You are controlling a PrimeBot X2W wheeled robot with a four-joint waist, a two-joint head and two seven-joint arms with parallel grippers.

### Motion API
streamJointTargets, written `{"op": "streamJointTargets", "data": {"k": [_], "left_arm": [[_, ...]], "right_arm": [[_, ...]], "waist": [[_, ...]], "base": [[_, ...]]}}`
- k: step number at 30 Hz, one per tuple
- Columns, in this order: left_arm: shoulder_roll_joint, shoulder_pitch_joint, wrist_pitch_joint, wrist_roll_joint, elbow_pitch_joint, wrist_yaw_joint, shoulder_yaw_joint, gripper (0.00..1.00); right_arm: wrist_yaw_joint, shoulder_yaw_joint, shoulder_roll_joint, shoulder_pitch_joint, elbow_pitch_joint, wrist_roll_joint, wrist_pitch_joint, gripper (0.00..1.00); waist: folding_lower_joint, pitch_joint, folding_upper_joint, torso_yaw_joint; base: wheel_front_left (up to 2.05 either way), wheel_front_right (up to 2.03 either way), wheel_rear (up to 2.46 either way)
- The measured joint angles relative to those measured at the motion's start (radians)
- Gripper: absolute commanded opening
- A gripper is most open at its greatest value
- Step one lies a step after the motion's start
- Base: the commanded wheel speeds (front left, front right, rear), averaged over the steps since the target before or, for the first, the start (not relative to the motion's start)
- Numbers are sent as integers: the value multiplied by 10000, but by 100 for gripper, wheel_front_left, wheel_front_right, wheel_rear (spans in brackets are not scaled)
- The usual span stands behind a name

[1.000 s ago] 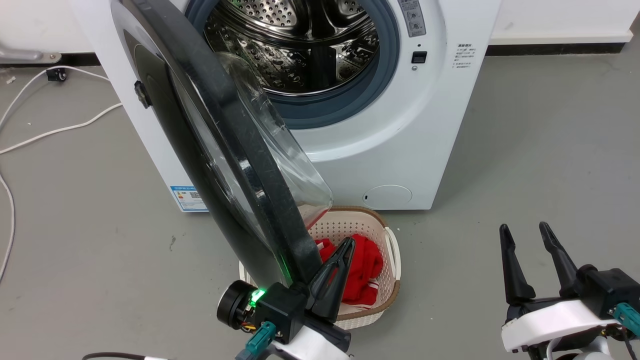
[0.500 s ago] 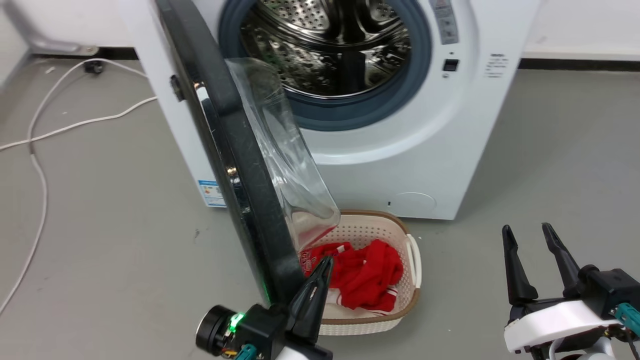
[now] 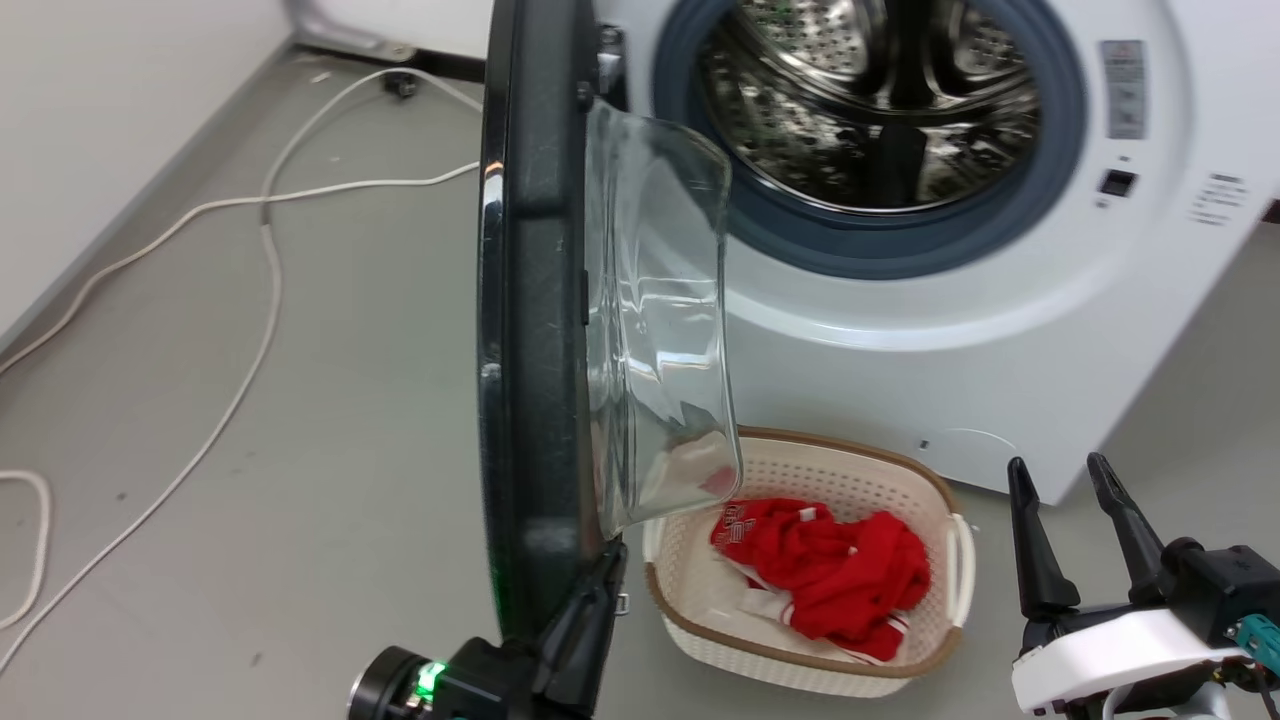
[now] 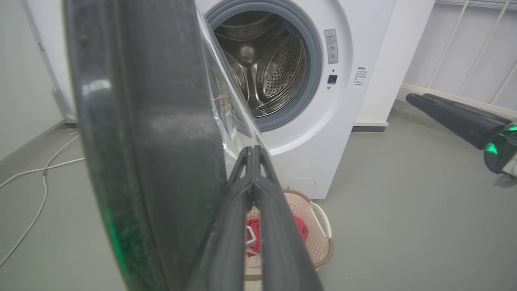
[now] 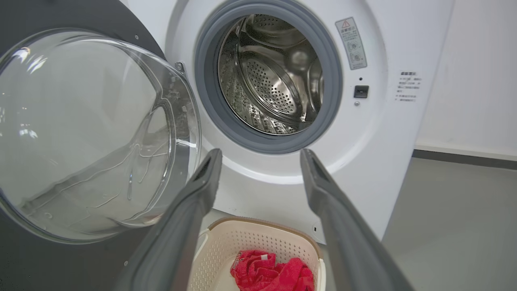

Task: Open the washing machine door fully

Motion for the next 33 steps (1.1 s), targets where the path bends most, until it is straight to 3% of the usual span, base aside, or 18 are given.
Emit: {"op": "streamJointTargets", "data": {"k": [7,13,24,33], "left_arm": [[253,112,15,-79,-125,387,510,0],[593,11,-21,-245,46,608,1193,0],[1248,-822,-637,-924,1440,999,3064,0],[1820,-1596,-1254,-1962,2865,988,4846,0]], "right_arm": [[-2,54,2,-9,100,44,-27,100],[0,104,2,-62,155,44,-52,100],[0,174,2,-210,119,-63,98,100],[0,65,0,-459,-88,-305,334,100]], "waist": [[0,15,0,1000],[-1,5,0,1379],[0,253,0,831],[0,781,0,301]], "base": [[0,0,0],[0,0,0],[0,0,0],[0,0,0]]}}
